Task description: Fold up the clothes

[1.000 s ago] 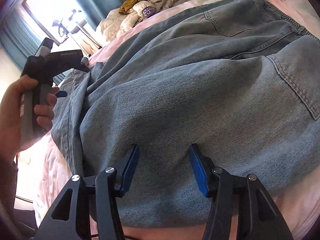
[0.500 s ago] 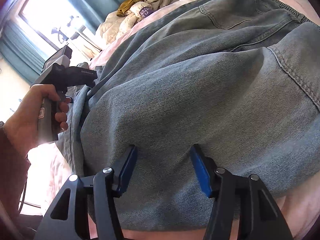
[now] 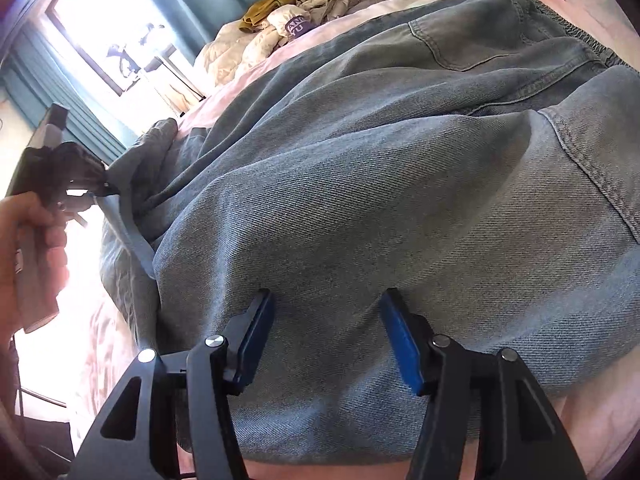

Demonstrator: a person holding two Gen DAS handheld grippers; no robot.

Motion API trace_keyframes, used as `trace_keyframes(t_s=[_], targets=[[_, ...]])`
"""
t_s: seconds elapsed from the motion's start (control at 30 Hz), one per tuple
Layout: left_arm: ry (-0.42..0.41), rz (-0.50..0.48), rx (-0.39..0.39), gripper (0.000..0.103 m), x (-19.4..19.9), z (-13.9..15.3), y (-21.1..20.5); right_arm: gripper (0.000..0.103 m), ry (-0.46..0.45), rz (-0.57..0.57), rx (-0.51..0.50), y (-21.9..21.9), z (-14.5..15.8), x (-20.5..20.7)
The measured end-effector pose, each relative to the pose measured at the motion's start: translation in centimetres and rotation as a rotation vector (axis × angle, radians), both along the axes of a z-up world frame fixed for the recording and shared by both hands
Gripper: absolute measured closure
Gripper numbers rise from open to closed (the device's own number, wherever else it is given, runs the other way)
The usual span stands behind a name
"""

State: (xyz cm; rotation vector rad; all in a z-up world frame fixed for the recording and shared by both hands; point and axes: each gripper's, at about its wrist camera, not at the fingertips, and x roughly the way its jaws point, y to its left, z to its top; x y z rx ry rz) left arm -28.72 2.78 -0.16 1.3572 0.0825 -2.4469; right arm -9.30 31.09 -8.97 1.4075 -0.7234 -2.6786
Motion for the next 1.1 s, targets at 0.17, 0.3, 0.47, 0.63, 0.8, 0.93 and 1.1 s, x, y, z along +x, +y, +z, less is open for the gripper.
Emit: trace_keyframes(t_s=[0.17, 0.3, 0.47, 0.63, 0.8, 0.93, 1.1], targets=[[0.075, 0.107, 0.083, 0.096, 6.6, 2.9, -6.0, 0.047, 0.033, -0.001, 0.019, 0.0, 0.6, 0.5], [0.095, 0.257, 0.162, 0.096, 12.0, 1.9, -12.2, 0.047, 0.059, -0.003, 0.033, 0.2, 1.3, 1.2], [-0.004, 0.443, 0.319, 0.096, 19.4, -3.1, -18.4, 0.047, 0.06, -0.007, 0.052, 0.3, 2.0, 2.1], [-0.131, 0.518, 0.383, 0.096, 22.4, -6.8, -20.8, 0.047, 0.046, -0.005, 0.061, -0.5, 2.3, 1.3], [-0.16, 0.508, 0.426, 0.096, 24.5, -6.2, -22.1, 0.047, 0.038, 0.001, 0.067, -1.0, 2.3, 1.4], [-0.116, 0.462, 0.42, 0.096, 25.5, -4.3, -22.0, 0.047, 0.071, -0.011, 0.063, -0.6, 3.1, 1.8], [-0.002, 0.293, 0.374, 0.095, 24.2, -1.7, -18.8, 0.047, 0.126, -0.035, 0.057, 1.1, 4.3, 2.0]])
